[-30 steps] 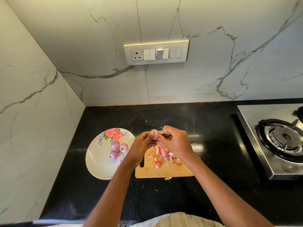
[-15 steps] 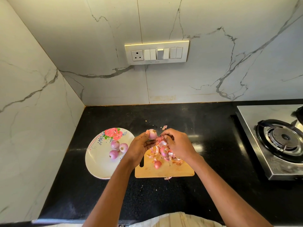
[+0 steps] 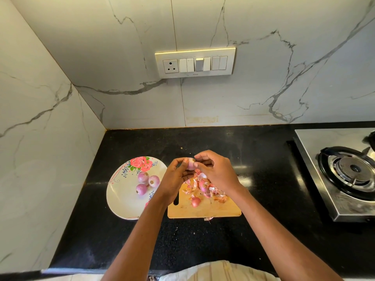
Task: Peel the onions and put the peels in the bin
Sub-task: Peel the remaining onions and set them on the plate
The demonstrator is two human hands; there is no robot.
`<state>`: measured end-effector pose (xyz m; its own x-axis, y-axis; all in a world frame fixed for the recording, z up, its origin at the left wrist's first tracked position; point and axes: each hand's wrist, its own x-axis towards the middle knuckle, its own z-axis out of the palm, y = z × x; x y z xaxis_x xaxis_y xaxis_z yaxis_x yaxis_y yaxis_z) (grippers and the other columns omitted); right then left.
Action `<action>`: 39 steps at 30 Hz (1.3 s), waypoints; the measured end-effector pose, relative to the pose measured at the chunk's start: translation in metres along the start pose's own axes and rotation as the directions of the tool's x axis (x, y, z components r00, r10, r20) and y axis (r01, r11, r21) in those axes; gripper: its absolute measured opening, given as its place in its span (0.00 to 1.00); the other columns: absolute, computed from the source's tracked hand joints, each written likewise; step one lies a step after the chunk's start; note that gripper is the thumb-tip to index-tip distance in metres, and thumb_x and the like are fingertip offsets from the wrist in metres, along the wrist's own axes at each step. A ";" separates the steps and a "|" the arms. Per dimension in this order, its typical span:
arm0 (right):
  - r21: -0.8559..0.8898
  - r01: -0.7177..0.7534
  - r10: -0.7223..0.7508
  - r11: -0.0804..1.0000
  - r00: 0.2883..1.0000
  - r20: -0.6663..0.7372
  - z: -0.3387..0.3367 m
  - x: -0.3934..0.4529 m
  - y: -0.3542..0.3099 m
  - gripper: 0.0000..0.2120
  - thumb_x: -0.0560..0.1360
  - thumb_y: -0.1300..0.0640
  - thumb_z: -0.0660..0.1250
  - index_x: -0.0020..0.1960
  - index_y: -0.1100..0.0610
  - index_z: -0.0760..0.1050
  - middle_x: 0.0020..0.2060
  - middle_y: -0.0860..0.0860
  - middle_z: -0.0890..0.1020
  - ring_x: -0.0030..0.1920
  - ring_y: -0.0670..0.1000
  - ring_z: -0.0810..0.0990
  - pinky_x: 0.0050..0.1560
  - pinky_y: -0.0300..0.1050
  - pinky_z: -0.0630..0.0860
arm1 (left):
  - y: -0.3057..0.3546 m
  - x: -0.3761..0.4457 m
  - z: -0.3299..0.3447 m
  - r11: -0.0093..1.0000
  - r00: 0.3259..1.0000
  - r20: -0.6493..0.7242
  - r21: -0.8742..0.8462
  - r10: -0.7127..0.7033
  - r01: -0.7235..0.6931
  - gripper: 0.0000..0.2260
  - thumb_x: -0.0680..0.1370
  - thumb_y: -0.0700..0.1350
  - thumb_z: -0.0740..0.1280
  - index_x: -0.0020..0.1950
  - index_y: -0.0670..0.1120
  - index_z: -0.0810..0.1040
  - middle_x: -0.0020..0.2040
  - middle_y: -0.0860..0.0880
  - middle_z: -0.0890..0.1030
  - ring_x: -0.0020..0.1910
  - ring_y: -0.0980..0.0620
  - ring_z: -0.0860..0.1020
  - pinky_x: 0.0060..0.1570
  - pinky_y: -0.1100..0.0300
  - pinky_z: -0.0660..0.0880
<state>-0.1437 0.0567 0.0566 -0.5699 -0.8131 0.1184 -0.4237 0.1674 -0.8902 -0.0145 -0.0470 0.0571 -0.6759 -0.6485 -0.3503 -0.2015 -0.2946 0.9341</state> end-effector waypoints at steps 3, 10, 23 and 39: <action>-0.025 0.002 -0.003 1.000 0.999 -0.045 0.002 -0.001 0.001 0.07 0.77 0.57 0.74 0.54 0.54 0.82 0.46 0.44 0.85 0.48 0.39 0.83 0.49 0.32 0.80 | -0.002 0.000 0.001 1.000 1.000 -0.001 0.020 0.005 -0.005 0.12 0.84 0.51 0.60 0.62 0.46 0.75 0.57 0.45 0.83 0.53 0.51 0.84 0.53 0.62 0.80; -0.144 0.062 -0.072 0.988 0.995 -0.071 0.008 -0.006 -0.001 0.06 0.76 0.60 0.74 0.50 0.56 0.79 0.41 0.47 0.83 0.41 0.42 0.82 0.43 0.32 0.79 | -0.012 0.000 0.001 0.999 0.999 -0.007 0.019 -0.045 0.045 0.16 0.85 0.53 0.59 0.63 0.41 0.74 0.56 0.43 0.83 0.52 0.50 0.83 0.53 0.60 0.80; -0.218 0.029 -0.023 0.975 0.999 0.026 -0.003 -0.001 0.020 0.08 0.82 0.61 0.65 0.58 0.54 0.81 0.51 0.46 0.83 0.51 0.43 0.81 0.51 0.34 0.78 | -0.008 0.001 -0.008 0.983 0.994 -0.025 -0.151 -0.106 0.101 0.15 0.86 0.50 0.57 0.64 0.42 0.75 0.56 0.41 0.81 0.52 0.50 0.82 0.51 0.60 0.79; -0.081 -0.047 0.047 0.996 0.999 -0.011 -0.001 -0.007 0.013 0.12 0.80 0.66 0.63 0.53 0.53 0.81 0.50 0.44 0.82 0.53 0.41 0.80 0.51 0.30 0.76 | -0.008 -0.004 -0.007 0.977 0.999 0.025 -0.212 -0.026 0.030 0.10 0.83 0.44 0.64 0.64 0.48 0.77 0.61 0.43 0.82 0.58 0.47 0.83 0.53 0.60 0.81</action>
<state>-0.1466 0.0651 0.0444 -0.5970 -0.7980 0.0819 -0.4520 0.2503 -0.8562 -0.0051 -0.0471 0.0503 -0.6881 -0.6228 -0.3723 -0.0671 -0.4563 0.8873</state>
